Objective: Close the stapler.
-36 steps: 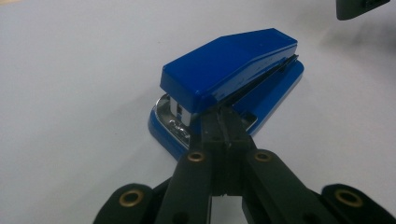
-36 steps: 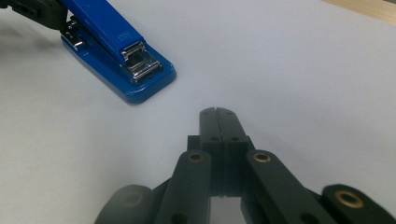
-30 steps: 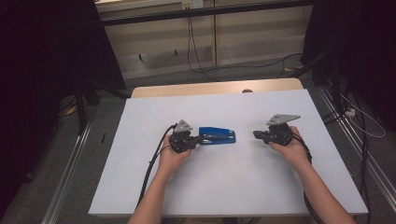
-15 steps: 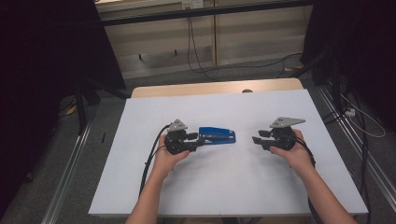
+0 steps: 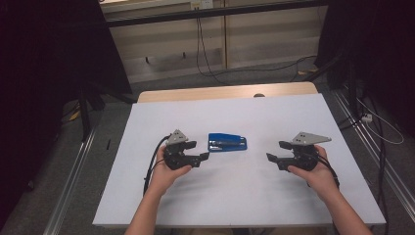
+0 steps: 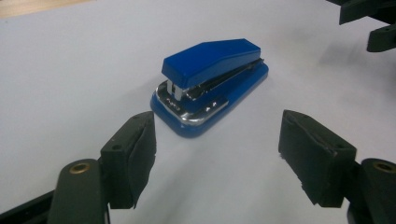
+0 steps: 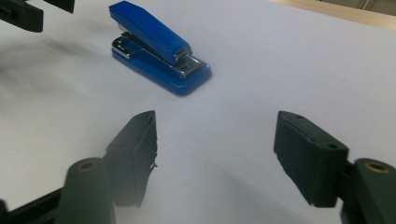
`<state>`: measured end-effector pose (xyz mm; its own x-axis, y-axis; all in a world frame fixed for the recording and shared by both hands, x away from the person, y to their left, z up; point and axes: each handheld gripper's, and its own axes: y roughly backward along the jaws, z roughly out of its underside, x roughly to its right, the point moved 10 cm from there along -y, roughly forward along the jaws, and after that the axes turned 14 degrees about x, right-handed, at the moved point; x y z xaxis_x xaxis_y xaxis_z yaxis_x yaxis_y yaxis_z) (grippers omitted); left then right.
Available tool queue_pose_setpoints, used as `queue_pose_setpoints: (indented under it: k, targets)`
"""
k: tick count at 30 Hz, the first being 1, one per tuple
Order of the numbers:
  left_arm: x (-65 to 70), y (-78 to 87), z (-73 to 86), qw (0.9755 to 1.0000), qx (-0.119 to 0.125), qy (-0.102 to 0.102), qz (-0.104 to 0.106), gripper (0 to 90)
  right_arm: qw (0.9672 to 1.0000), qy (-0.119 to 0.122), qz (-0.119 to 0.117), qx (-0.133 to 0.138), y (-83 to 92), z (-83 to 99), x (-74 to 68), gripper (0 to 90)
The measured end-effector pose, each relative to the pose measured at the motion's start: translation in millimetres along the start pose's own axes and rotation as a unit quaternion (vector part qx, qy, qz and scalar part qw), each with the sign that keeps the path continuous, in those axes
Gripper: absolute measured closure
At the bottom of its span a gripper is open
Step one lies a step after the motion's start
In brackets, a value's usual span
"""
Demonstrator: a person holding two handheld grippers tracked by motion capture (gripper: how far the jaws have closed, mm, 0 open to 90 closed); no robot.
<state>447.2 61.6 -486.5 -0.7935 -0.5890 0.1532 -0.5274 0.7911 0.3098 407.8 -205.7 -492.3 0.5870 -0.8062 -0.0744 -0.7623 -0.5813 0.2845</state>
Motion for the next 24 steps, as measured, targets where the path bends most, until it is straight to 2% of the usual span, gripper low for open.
queue_pose_setpoints:
  k: [4,8,14,18,20,22,24]
  targets:
    - [-0.2,8.1,1.5,1.0,0.0,0.002,-0.002,23.8,0.9999,0.011,0.002,-0.004,9.2,5.2,-3.7,25.1]
    - [-0.7,15.1,2.6,1.0,0.003,0.005,-0.005,19.2,1.0,0.004,0.002,-0.006,17.4,11.8,-4.3,22.6]
    - [-1.4,28.2,7.6,1.0,0.001,-0.007,-0.002,11.9,1.0,0.006,0.001,-0.004,30.9,15.4,-6.8,19.8]
    - [-0.6,36.3,10.5,1.0,0.003,-0.009,-0.002,10.5,0.9999,0.01,0.001,-0.007,37.9,19.7,-8.6,18.8]
    - [-2.4,40.9,12.0,0.9998,0.0,-0.019,-0.004,9.8,0.9999,0.01,0.0,-0.008,40.4,21.2,-9.8,18.5]
    - [-1.7,44.9,13.6,0.9999,0.002,-0.011,-0.004,9.6,0.9999,0.011,0.001,-0.008,43.4,21.9,-10.9,18.1]
    - [-2.0,50.0,15.4,0.9999,0.002,-0.013,-0.003,9.6,0.9999,0.012,0.001,-0.008,46.0,22.4,-12.1,17.8]
